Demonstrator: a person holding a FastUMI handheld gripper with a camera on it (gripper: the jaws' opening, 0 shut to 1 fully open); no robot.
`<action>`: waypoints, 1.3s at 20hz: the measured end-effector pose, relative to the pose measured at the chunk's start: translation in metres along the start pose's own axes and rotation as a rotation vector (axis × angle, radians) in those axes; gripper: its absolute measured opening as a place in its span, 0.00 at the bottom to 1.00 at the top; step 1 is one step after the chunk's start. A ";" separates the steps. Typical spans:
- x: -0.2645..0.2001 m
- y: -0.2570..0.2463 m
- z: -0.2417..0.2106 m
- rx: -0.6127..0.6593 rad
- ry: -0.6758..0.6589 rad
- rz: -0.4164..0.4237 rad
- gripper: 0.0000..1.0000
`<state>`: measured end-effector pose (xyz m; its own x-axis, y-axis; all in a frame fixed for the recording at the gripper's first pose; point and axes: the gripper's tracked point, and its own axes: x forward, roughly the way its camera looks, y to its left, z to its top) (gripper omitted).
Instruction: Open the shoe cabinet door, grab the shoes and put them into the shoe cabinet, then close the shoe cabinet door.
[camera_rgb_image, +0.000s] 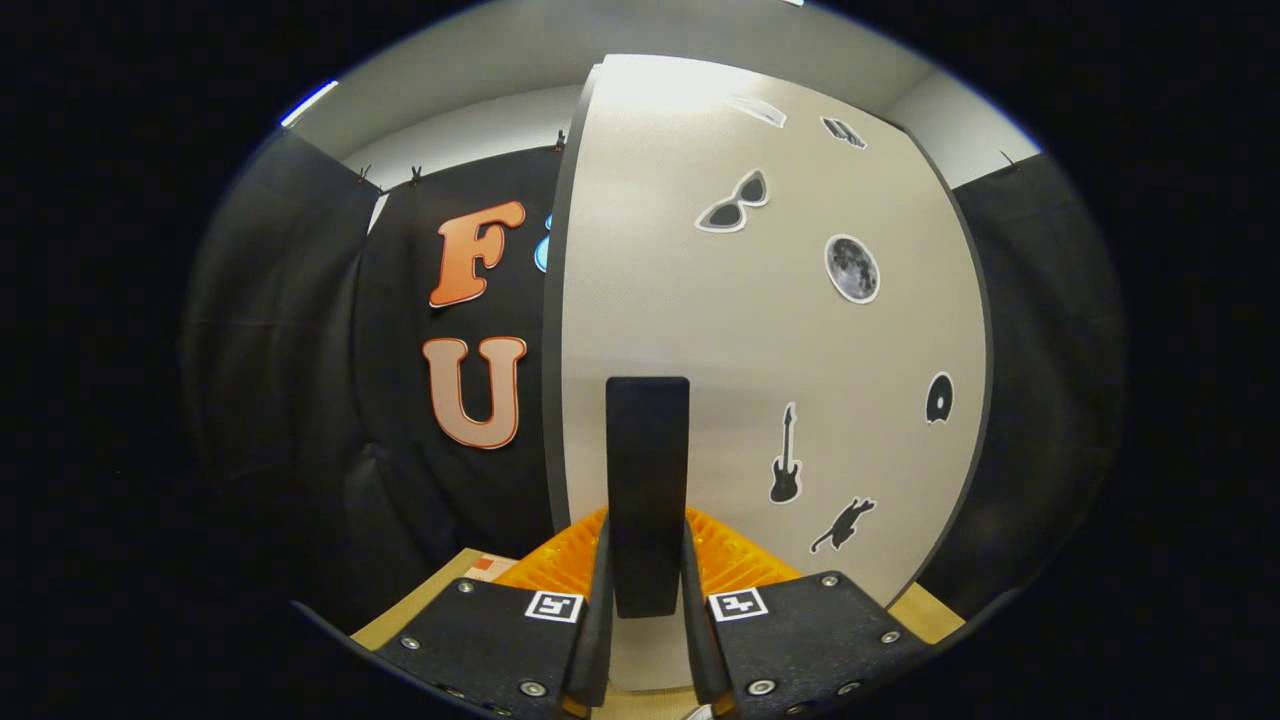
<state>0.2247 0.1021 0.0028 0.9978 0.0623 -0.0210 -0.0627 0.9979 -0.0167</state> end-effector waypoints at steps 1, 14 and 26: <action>-0.005 -0.002 -0.001 0.001 0.001 -0.003 0.32; -0.068 -0.039 -0.001 0.033 0.023 -0.028 0.30; -0.098 -0.081 -0.004 0.018 0.027 -0.110 0.30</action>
<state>0.1315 0.0147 0.0023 0.9978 -0.0481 -0.0465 0.0481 0.9988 -0.0027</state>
